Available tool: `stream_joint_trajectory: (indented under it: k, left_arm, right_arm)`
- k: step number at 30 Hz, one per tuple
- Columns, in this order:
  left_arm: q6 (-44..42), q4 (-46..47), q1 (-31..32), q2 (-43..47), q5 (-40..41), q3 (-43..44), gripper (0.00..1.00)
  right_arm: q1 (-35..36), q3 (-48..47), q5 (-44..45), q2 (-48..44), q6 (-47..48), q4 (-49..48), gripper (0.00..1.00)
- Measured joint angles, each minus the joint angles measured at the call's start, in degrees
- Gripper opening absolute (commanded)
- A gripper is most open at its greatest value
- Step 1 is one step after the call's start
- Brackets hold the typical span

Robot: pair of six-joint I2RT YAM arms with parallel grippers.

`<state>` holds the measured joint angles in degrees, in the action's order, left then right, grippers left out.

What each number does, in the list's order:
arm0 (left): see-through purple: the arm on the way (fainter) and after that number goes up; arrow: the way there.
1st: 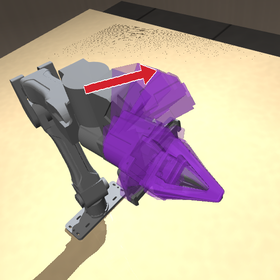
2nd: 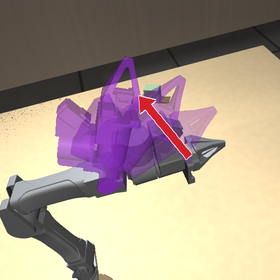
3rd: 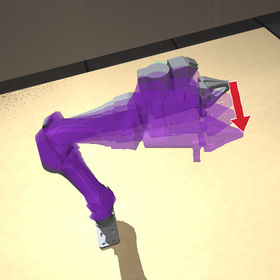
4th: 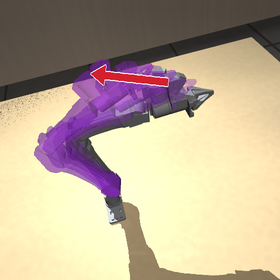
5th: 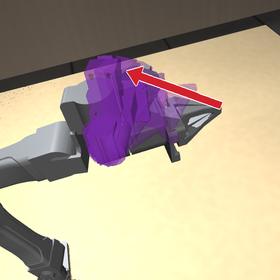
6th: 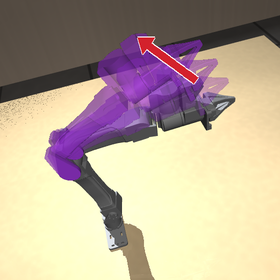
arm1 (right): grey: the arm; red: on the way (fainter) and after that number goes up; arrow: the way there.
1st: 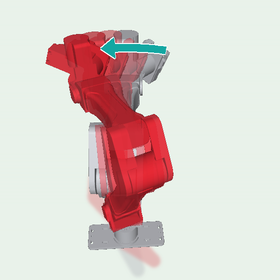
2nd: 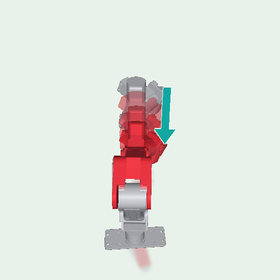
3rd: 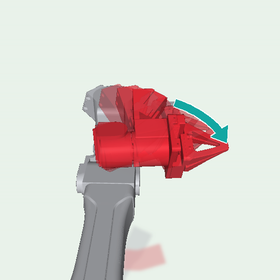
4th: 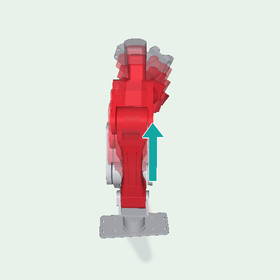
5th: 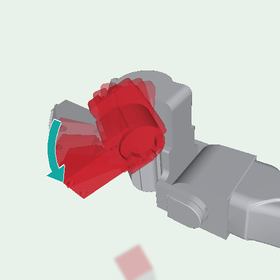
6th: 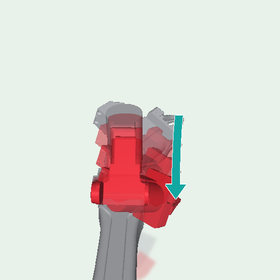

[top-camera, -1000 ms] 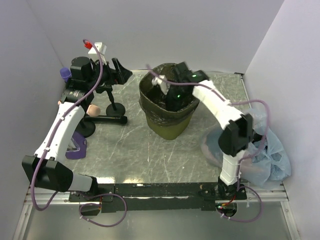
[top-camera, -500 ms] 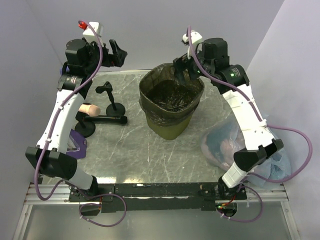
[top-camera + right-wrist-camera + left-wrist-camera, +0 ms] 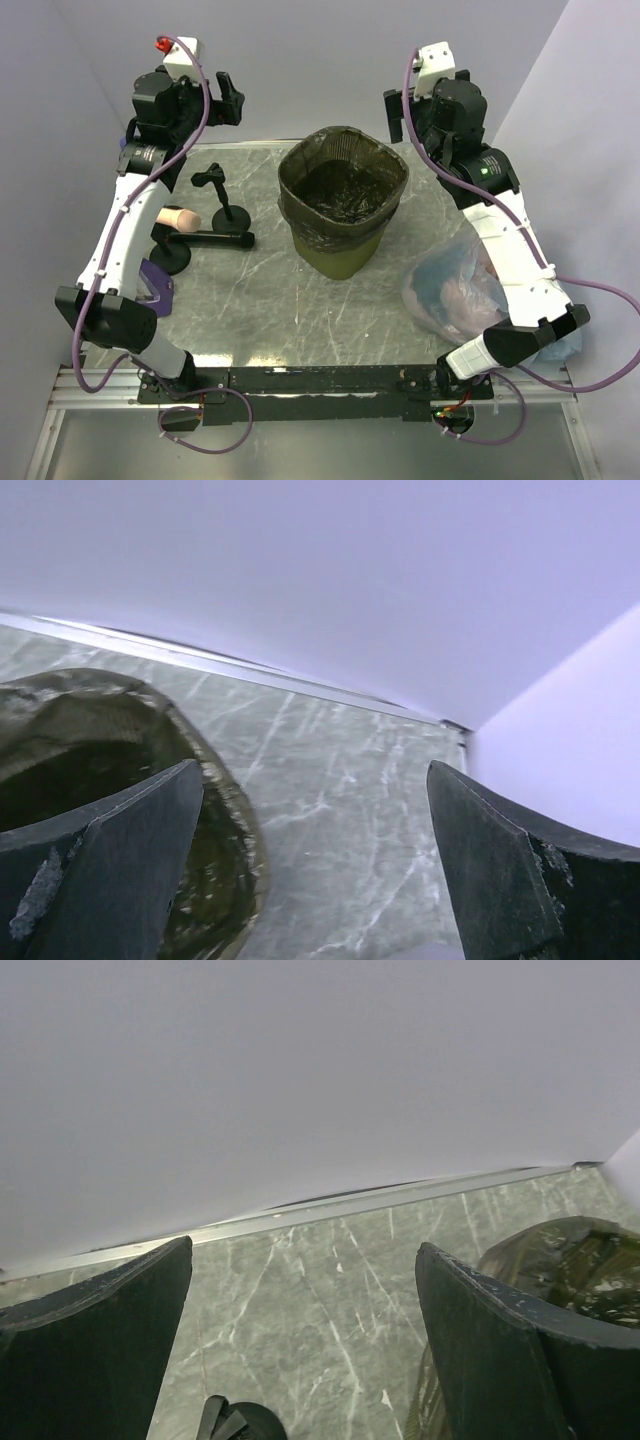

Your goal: Put the trash bags into the trash bin

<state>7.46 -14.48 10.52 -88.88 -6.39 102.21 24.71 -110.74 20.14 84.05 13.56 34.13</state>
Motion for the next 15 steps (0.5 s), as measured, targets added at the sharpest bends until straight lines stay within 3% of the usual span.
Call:
stream_joint_trajectory:
  k: [15]
  left_arm:
    - [-0.9, 0.1, 0.0, -0.2, 2.2, -0.4, 0.97]
  right_arm:
    - [0.0, 1.5, 4.9, 0.6, 3.2, -3.0, 1.00]
